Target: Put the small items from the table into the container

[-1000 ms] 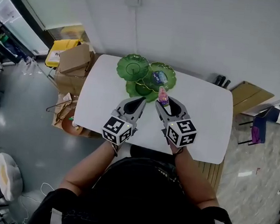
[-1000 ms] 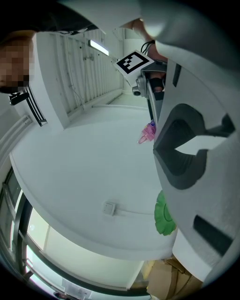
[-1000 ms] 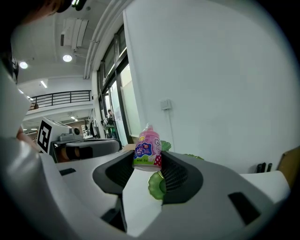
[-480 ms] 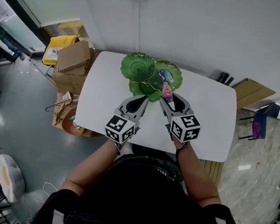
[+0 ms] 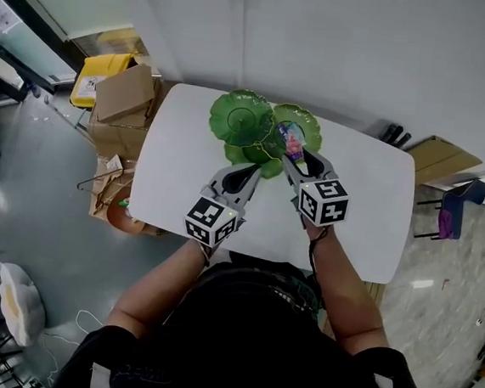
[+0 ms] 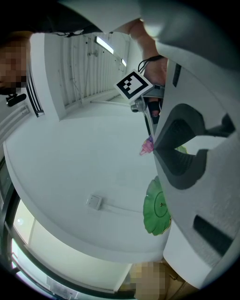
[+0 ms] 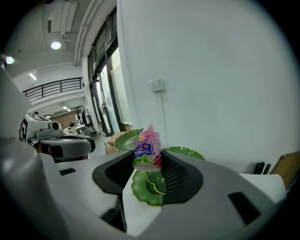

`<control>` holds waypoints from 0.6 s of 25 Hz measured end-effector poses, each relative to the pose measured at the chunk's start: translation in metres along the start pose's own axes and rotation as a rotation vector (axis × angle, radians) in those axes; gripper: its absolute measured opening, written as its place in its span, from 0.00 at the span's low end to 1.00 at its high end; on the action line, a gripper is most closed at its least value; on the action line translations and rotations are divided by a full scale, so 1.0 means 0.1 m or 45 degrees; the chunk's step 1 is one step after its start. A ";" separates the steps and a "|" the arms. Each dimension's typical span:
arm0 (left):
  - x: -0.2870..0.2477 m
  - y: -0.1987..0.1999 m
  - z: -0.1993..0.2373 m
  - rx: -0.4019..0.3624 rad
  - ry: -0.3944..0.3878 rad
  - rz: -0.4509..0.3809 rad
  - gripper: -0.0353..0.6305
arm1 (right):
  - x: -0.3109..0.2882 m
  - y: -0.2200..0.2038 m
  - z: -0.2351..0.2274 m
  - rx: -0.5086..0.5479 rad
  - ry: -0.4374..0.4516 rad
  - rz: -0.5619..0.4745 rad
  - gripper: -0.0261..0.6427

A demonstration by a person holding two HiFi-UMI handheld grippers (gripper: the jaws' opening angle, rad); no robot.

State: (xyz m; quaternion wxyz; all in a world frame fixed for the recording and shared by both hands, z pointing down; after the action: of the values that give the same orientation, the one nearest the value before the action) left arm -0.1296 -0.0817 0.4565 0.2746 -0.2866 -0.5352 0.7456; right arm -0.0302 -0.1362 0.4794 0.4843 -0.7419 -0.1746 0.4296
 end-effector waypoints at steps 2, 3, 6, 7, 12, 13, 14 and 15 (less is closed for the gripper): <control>-0.06 -0.02 0.05 0.009 0.009 0.009 0.06 | -0.13 -0.03 -0.07 0.007 0.011 0.047 0.31; -0.09 -0.03 0.08 0.014 0.015 0.013 0.06 | -0.20 -0.05 -0.10 0.010 0.017 0.070 0.31; -0.17 -0.09 0.16 0.029 0.029 0.030 0.06 | -0.39 -0.12 -0.20 0.011 0.030 0.135 0.31; -0.20 -0.11 0.17 0.038 0.034 0.037 0.06 | -0.44 -0.16 -0.24 0.006 0.035 0.157 0.31; -0.32 -0.19 0.25 0.063 0.044 0.066 0.06 | -0.64 -0.35 -0.36 -0.023 0.068 0.267 0.31; -0.34 -0.21 0.25 0.064 0.039 0.073 0.06 | -0.67 -0.37 -0.38 -0.023 0.076 0.284 0.31; -0.37 -0.24 0.25 0.066 0.035 0.079 0.06 | -0.70 -0.40 -0.40 -0.022 0.084 0.301 0.31; -0.39 -0.26 0.25 0.071 0.033 0.085 0.06 | -0.73 -0.42 -0.41 -0.022 0.090 0.318 0.31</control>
State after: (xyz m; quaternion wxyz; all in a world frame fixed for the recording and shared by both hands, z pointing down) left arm -0.1179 -0.1186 0.4933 0.2644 -0.3061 -0.5008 0.7652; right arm -0.0317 -0.1891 0.5564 0.4266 -0.7767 -0.0671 0.4586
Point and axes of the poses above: the fingertips, and each gripper's own axes: x backward along the fingers, z to its left, y out of its top, the point moved 2 cm from there along x, backward along the fingers
